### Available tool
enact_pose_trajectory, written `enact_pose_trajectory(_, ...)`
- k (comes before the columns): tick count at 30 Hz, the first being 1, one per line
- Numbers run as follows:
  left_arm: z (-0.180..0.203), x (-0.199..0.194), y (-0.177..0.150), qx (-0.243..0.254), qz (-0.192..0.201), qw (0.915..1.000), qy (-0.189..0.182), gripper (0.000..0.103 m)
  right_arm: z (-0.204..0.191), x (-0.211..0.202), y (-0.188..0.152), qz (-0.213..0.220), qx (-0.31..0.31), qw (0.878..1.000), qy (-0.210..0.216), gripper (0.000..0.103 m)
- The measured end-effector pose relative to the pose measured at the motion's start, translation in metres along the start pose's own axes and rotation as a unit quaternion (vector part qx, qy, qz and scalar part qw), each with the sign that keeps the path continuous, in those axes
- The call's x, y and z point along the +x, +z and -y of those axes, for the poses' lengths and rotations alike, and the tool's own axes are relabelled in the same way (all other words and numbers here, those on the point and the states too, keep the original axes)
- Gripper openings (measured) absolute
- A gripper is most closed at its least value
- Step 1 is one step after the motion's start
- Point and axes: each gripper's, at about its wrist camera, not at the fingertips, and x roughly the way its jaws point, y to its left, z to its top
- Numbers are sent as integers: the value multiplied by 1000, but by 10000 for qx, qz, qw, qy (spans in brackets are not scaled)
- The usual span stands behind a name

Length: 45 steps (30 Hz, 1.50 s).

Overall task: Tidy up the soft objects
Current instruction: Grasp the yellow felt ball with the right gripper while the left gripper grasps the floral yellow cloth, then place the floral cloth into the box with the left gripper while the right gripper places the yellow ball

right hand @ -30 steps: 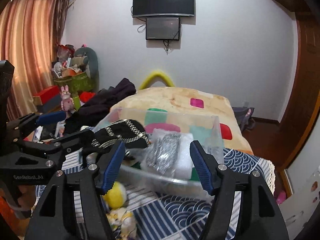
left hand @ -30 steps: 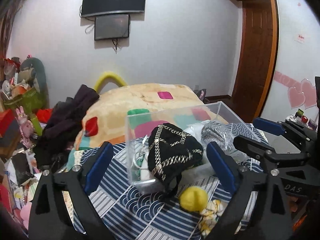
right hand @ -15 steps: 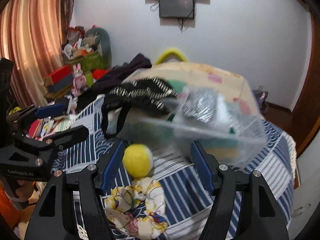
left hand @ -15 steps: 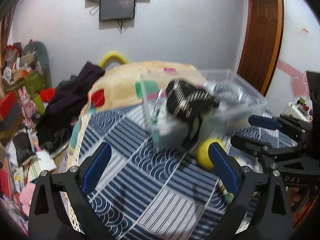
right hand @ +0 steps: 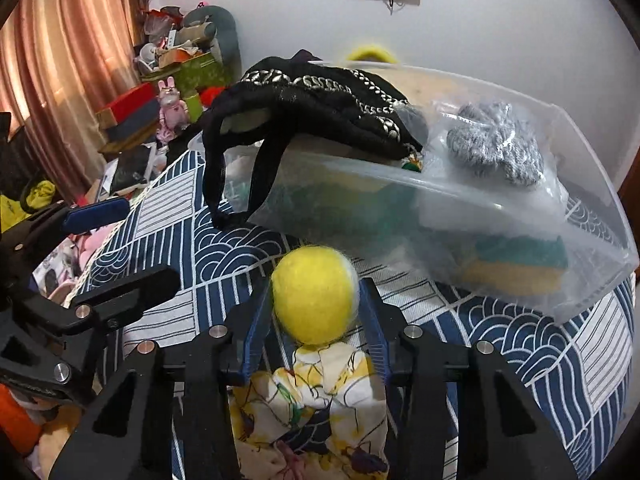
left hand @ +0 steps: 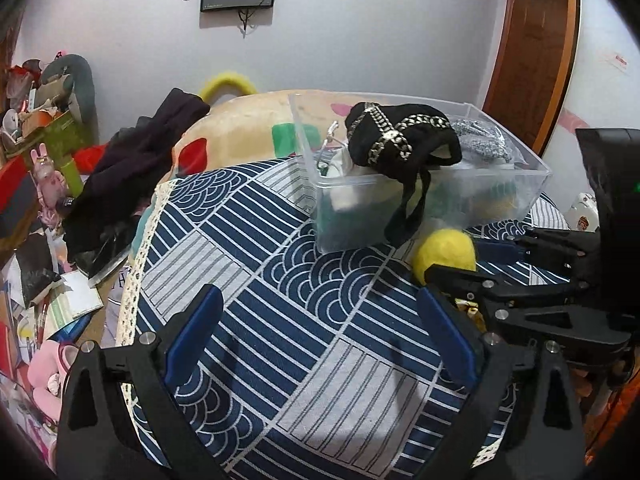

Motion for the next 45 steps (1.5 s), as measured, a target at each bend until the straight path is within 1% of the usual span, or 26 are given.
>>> enact_pose_trajectory(3,6,-1,-1,42,-16,10000,-61,99,3,-10,-5,154,57,9998,-84,39)
enact_pose_trajectory(6,16,-1,-2,94,-44,9998,-166,99,11,-29,-10,386,155,9989,-209,39)
enact_pose_trajectory(11,37,1,-5,208,-159,9988,-410,99,28,-63,-23,793,376,9945,-566,39)
enact_pose_trajectory(13,48,3,-8,282,-228,9980,-510,99,35,-71,-30,843,508,9933,-599,39)
enact_pose_trajectory(17,67,9,-13,457,-357,9966,-589,98,46,-77,-40,858,776,9914,-612,39)
enact_pose_trajectory(18,71,10,-15,484,-384,9962,-622,92,48,-77,-42,847,820,9912,-603,39)
enact_pose_trajectory(19,74,11,-17,509,-424,9957,-654,82,49,-77,-43,837,859,9910,-596,39)
enact_pose_trajectory(20,77,14,-18,540,-506,9949,-688,76,51,-77,-44,834,896,9907,-587,39)
enact_pose_trajectory(21,79,18,-21,569,-614,9937,-750,64,51,-77,-44,837,913,9906,-580,39)
enact_pose_trajectory(22,81,23,-24,588,-734,9921,-833,49,52,-78,-45,847,930,9904,-569,39)
enact_pose_trajectory(23,82,25,-25,617,-810,9909,-886,42,52,-78,-45,860,946,9903,-547,39)
enact_pose_trajectory(24,84,24,-27,677,-738,9916,-821,34,52,-78,-45,871,947,9903,-527,39)
enact_pose_trajectory(25,84,21,-27,722,-680,9916,-833,21,53,-80,-47,881,943,9902,-525,39)
enact_pose_trajectory(26,84,20,-26,720,-683,9910,-895,20,52,-81,-48,897,929,9902,-529,39)
enact_pose_trajectory(28,82,16,-25,695,-591,9920,-870,15,50,-81,-48,921,905,9903,-513,39)
enact_pose_trajectory(29,81,13,-24,694,-551,9925,-839,15,50,-83,-48,933,905,9902,-505,39)
enact_pose_trajectory(34,68,0,-16,537,-323,9952,-752,14,48,-87,-48,988,881,9899,-504,39)
enact_pose_trajectory(39,56,-19,-5,388,-96,9961,-782,14,46,-93,-45,1065,856,9892,-528,39)
enact_pose_trajectory(45,50,-38,19,308,318,9964,-726,14,49,-105,-36,1248,814,9865,-671,39)
